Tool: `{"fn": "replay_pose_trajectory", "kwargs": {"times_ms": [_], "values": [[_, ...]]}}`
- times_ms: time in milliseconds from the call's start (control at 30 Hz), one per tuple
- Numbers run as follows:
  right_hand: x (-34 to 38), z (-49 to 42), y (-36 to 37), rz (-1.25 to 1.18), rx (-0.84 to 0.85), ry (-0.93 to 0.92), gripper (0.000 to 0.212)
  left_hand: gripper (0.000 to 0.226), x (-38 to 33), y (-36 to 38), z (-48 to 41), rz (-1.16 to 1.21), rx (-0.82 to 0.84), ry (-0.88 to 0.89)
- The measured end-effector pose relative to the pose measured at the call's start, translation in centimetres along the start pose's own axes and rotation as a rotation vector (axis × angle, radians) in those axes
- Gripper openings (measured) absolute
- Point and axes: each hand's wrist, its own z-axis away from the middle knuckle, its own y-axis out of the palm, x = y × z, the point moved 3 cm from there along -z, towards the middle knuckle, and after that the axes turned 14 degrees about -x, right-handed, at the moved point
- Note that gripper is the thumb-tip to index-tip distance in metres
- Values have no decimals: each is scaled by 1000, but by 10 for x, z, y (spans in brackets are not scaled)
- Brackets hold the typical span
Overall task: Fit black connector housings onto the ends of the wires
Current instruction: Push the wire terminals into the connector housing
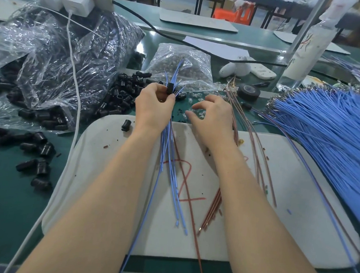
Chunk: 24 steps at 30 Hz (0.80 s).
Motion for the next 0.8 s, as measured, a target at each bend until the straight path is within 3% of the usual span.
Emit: {"fn": "replay_pose_trajectory", "kwargs": {"times_ms": [233,433,800], "values": [[7,4,6,119,-7,-5,19,11,-5,4,7,-31,43,110],[9,2,-11,-232,-35,47,14,12,-5,6,11,-32,74,155],[17,-1,-25,-507,-131,39,9,16,-4,8,11,1,91,188]]}}
